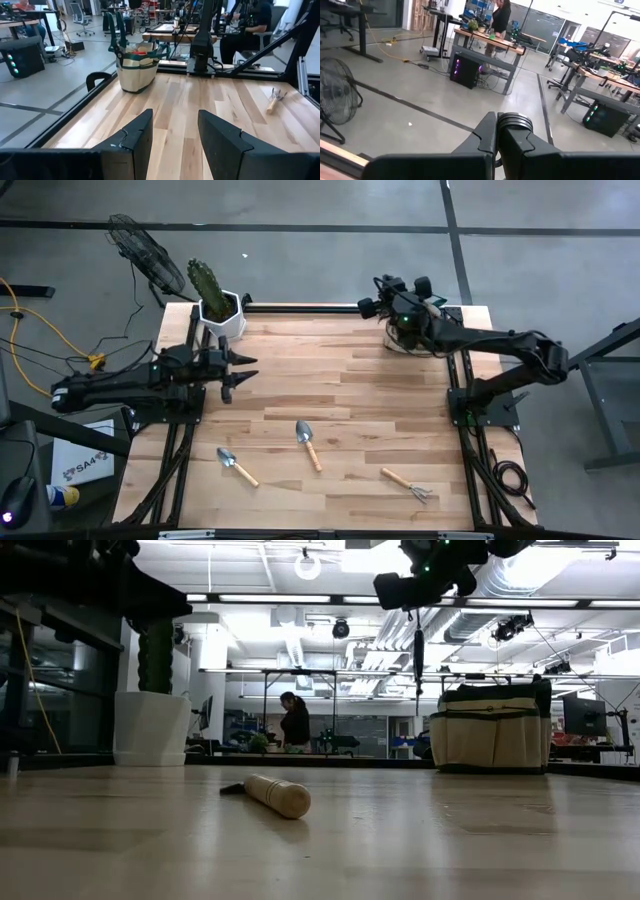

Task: Pick & Place Garden tools in Gardening bag
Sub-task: Put the green shear scissor into the gardening bag

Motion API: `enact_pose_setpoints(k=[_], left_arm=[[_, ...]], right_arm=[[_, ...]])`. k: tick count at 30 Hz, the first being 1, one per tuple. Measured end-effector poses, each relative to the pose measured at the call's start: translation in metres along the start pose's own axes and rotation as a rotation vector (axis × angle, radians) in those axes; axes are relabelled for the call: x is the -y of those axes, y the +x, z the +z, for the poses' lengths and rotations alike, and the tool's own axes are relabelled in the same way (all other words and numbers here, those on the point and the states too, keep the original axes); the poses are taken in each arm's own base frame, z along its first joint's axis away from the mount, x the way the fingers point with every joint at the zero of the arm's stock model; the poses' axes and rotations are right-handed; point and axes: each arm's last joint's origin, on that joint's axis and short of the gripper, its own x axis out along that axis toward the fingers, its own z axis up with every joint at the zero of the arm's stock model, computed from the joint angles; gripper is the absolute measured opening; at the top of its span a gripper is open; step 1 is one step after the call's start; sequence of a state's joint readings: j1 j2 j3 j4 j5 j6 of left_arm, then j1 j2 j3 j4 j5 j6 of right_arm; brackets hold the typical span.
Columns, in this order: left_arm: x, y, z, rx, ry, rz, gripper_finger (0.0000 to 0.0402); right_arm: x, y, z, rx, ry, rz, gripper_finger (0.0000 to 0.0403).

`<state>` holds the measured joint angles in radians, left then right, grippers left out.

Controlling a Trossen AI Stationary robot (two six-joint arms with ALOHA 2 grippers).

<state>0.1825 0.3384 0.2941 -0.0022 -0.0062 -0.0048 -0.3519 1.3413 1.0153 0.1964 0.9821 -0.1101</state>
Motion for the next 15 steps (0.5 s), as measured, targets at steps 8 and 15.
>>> enact_pose_setpoints(k=[8,15], left_arm=[[0.0,-0.006,-0.012,0.021,-0.029,0.0,0.0152],[0.0,-0.006,-0.023,0.005,-0.056,-0.017,0.0152]], right_arm=[[0.017,-0.01,0.011,0.013,0.02,-0.013,0.0004],[0.021,-0.013,0.011,0.0,-0.015,-0.012,0.0004]])
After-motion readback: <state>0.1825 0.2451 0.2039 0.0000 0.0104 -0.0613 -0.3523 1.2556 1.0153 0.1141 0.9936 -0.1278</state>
